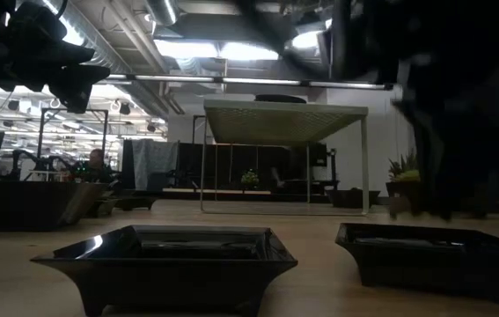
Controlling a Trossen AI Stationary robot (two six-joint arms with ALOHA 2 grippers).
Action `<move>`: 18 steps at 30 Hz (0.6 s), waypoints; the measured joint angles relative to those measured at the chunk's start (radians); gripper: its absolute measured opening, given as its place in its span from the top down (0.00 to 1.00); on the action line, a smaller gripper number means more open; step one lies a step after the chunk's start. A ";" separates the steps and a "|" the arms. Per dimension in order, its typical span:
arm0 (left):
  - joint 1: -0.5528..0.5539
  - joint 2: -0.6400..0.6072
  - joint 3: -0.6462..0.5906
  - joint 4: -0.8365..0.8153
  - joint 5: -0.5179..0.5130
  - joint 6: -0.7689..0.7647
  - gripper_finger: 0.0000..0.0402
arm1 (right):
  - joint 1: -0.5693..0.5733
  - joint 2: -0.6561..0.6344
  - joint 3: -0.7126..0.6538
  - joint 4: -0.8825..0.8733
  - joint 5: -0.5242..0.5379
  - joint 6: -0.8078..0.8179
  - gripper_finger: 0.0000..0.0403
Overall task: Pick & Place Mini shaped plates
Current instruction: Stack the black square plate on top of the black square plate on the shelf
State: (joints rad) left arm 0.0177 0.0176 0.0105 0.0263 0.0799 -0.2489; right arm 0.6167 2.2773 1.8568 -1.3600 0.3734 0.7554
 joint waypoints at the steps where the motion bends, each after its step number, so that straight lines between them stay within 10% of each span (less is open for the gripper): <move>1: 0.000 0.000 0.000 0.000 0.000 0.000 0.62 | 0.000 -0.011 0.000 -0.004 0.002 -0.003 0.99; 18: 0.000 0.000 0.000 0.000 0.000 0.000 0.62 | 0.016 -0.240 0.001 0.067 0.114 -0.158 0.99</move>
State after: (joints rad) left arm 0.0175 0.0174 0.0106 0.0261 0.0799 -0.2489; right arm 0.6323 2.0377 1.8576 -1.2935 0.4873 0.5969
